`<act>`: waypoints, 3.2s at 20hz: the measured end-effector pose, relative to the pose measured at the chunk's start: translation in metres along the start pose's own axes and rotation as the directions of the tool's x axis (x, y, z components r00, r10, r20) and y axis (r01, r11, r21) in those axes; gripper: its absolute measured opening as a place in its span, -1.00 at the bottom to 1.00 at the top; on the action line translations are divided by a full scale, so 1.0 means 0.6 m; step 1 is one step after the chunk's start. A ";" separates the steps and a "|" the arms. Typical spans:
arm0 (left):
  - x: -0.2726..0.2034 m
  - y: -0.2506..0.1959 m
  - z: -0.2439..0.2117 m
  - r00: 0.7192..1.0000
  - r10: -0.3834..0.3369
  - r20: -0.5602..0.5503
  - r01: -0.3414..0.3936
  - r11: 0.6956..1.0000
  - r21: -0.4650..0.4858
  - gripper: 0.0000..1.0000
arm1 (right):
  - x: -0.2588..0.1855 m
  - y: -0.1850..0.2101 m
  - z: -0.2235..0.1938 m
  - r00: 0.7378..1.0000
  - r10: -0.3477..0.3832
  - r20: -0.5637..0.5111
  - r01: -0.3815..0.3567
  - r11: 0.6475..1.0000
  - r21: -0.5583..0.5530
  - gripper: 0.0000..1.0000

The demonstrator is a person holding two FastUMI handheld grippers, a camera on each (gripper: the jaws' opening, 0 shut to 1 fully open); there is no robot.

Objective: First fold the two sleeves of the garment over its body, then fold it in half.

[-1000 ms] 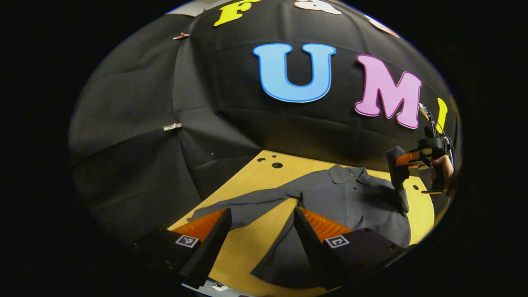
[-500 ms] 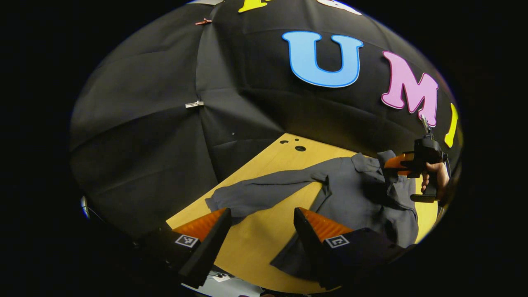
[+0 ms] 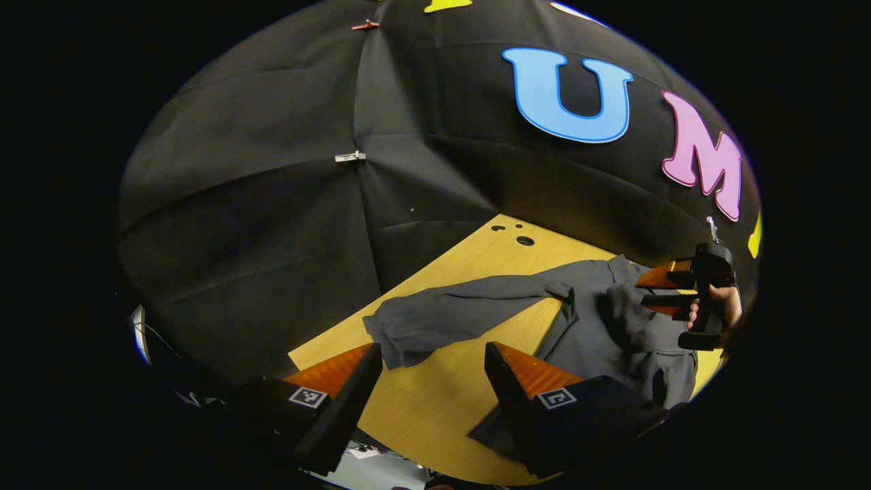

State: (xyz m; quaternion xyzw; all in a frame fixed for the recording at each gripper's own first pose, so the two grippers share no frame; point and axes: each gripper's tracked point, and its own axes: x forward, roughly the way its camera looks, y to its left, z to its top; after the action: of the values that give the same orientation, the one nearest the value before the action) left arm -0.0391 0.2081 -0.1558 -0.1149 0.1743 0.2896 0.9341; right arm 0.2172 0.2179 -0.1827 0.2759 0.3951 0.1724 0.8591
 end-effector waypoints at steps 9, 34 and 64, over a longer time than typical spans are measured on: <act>0.048 0.087 -0.032 0.995 0.092 -0.047 -0.096 0.992 -0.086 0.92 | -0.074 -0.012 -0.015 0.999 -0.048 0.025 0.050 0.997 -0.053 0.97; 0.327 0.090 -0.093 0.949 0.108 -0.295 -0.094 0.994 0.063 0.92 | -0.666 -0.272 -0.008 0.787 -0.425 0.448 0.518 0.849 -0.104 0.97; 0.235 -0.342 0.206 0.955 -0.295 -0.027 0.297 0.949 0.106 -0.89 | -0.673 -0.360 0.058 0.797 -0.371 0.476 0.507 0.839 -0.195 0.97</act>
State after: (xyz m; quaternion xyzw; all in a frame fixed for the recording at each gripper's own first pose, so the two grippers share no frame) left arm 0.2210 0.1527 -0.0749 -0.0902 0.1758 0.1357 0.9708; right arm 0.0075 -0.1716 -0.0599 0.0660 0.2222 -0.0373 0.9721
